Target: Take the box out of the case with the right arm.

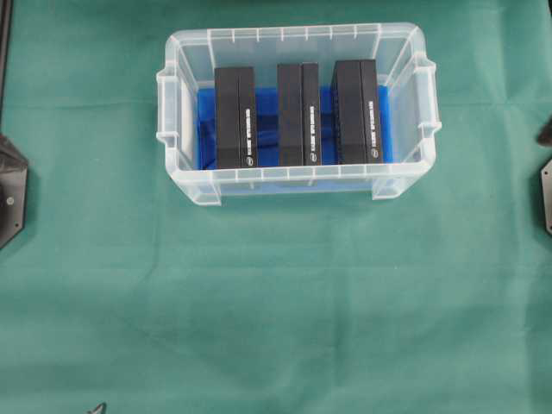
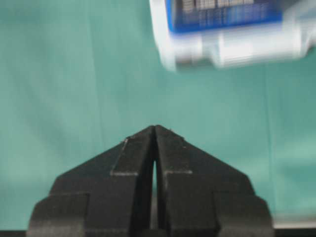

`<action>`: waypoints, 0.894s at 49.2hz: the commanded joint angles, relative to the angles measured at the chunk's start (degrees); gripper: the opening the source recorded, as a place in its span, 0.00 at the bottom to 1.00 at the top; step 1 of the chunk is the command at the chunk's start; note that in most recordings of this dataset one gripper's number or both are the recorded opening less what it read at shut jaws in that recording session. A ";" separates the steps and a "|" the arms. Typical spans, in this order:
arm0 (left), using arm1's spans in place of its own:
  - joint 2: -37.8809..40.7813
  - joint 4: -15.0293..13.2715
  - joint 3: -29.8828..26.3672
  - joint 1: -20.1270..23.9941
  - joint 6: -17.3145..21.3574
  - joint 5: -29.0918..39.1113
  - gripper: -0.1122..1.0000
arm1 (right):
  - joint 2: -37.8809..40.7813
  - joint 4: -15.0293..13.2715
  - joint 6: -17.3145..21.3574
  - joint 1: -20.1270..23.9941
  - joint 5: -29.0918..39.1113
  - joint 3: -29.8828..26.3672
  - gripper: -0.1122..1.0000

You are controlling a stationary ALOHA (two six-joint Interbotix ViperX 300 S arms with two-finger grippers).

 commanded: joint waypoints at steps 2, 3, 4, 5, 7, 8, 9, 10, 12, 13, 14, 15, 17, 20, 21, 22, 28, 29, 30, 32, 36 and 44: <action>1.23 0.18 -1.93 -1.05 -0.70 5.19 0.10 | 0.70 0.18 0.09 0.26 5.54 -2.11 0.10; 1.32 0.18 -1.93 -1.23 -0.79 5.63 0.10 | 0.79 0.18 0.09 0.26 6.06 -2.11 0.10; 1.41 0.18 -2.02 -1.32 -0.97 5.98 0.10 | 0.88 0.18 0.09 0.26 6.42 -2.20 0.10; 1.49 0.18 -2.02 -1.32 -1.05 6.15 0.10 | 0.97 0.18 0.09 0.26 6.68 -2.29 0.10; 1.49 0.18 -1.93 -1.32 -1.49 6.15 0.10 | 1.05 0.18 0.09 0.26 6.94 -2.46 0.10; 1.49 0.18 -2.02 -1.32 -1.58 6.06 0.10 | 1.14 0.18 0.09 0.26 6.94 -2.46 0.10; 1.49 0.18 -2.02 -1.32 -1.67 6.15 0.10 | 1.14 0.18 0.09 0.26 6.94 -2.46 0.10; 1.41 0.18 -2.02 -1.32 -1.76 6.15 0.10 | 1.14 0.18 0.09 0.26 6.94 -2.46 0.10; 1.41 0.18 -2.02 -1.32 -1.93 6.15 0.10 | 1.05 0.18 0.09 0.26 6.94 -2.46 0.10; 1.41 0.18 -1.93 -1.32 -1.93 6.24 0.10 | 1.14 0.18 0.18 0.26 6.94 -2.46 0.10; 1.41 0.18 -2.02 -1.32 -1.93 6.24 0.10 | 1.14 0.18 0.18 0.26 6.94 -2.55 0.10; 1.32 0.18 -1.93 -1.32 -1.93 6.24 0.10 | 1.14 0.18 0.09 0.26 6.94 -2.46 0.10; 1.41 0.18 -1.93 -1.41 -1.93 6.24 0.10 | 1.14 0.09 0.18 0.26 6.94 -2.46 0.10; 1.32 0.18 -1.93 -1.32 -1.93 6.24 0.10 | 1.14 0.09 0.35 0.26 6.94 -2.46 0.10; 1.32 0.18 -1.93 -1.32 -1.93 6.24 0.10 | 1.14 0.09 0.62 0.26 6.94 -2.46 0.10; 1.32 0.18 -1.93 -1.32 -1.93 6.24 0.10 | 1.14 0.09 0.88 0.26 7.03 -2.46 0.10; 1.32 0.18 -1.93 -1.32 -1.93 6.33 0.10 | 1.58 0.09 6.94 0.26 7.12 -2.46 0.10; 1.32 0.18 -1.93 -1.32 -1.93 6.24 0.10 | 1.67 0.09 8.79 0.26 7.12 -2.46 0.10; 1.32 0.18 -1.93 -1.32 -2.02 6.24 0.10 | 1.85 0.00 10.81 0.26 7.12 -2.46 0.10; 1.32 0.18 -1.93 -1.32 -2.02 6.24 0.10 | 2.11 -0.18 15.12 0.26 7.21 -2.46 0.10; 1.41 0.18 -1.93 -1.32 -2.02 6.33 0.10 | 2.81 -0.53 24.70 0.26 7.82 -2.46 0.10; 1.41 0.18 -1.93 -1.32 -2.02 6.24 0.10 | 3.60 -0.70 45.79 0.26 9.23 -2.46 0.10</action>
